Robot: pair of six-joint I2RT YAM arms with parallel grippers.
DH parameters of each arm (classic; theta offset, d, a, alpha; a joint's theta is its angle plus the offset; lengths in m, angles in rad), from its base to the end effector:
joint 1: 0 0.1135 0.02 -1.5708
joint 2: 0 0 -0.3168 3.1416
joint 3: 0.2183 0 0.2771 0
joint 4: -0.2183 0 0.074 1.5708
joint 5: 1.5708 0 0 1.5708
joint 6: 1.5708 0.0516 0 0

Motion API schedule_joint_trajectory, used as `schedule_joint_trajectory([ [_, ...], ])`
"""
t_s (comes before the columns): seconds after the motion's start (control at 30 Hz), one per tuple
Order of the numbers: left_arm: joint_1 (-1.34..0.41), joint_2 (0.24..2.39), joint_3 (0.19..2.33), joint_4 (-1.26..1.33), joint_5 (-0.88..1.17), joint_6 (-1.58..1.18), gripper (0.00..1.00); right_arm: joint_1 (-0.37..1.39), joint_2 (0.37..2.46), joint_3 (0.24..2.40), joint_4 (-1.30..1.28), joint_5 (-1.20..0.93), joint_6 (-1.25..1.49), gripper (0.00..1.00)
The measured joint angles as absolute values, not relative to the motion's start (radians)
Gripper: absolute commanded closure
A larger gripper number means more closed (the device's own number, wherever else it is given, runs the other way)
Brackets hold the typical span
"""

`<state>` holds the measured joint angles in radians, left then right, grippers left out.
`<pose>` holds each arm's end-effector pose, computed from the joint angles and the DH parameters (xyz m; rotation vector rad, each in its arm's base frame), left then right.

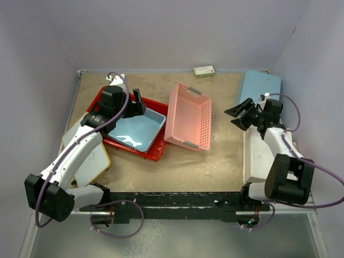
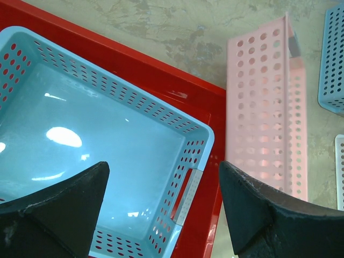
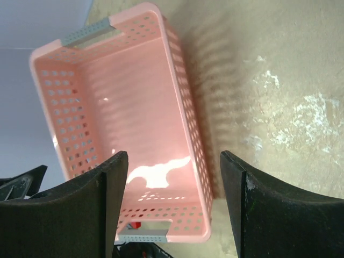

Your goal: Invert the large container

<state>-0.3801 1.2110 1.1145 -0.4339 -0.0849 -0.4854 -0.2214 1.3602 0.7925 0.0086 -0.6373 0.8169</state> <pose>0.2725 -0.1042 0.3802 -0.1637 2.1223 -0.4291 0.3111 -0.0386 0.2672 0.7229 2.0540 1.0236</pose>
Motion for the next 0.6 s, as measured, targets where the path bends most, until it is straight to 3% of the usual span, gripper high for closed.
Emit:
schedule_joint_trajectory([
  [0.17, -0.380, 1.216, 1.114, -0.430, -0.080, -0.486, 0.20, -0.167, 1.320, 0.852, -0.012, -0.614, 0.754, 0.28],
  [0.37, -0.380, 1.232, 1.114, -0.420, -0.064, -0.487, 0.20, 0.091, 1.261, 1.047, -0.075, -0.508, 0.625, 0.27],
  [0.6, -0.380, 1.232, 1.114, -0.410, -0.056, -0.496, 0.20, 0.291, 1.333, 1.163, -0.156, -0.324, 0.612, 0.29],
])
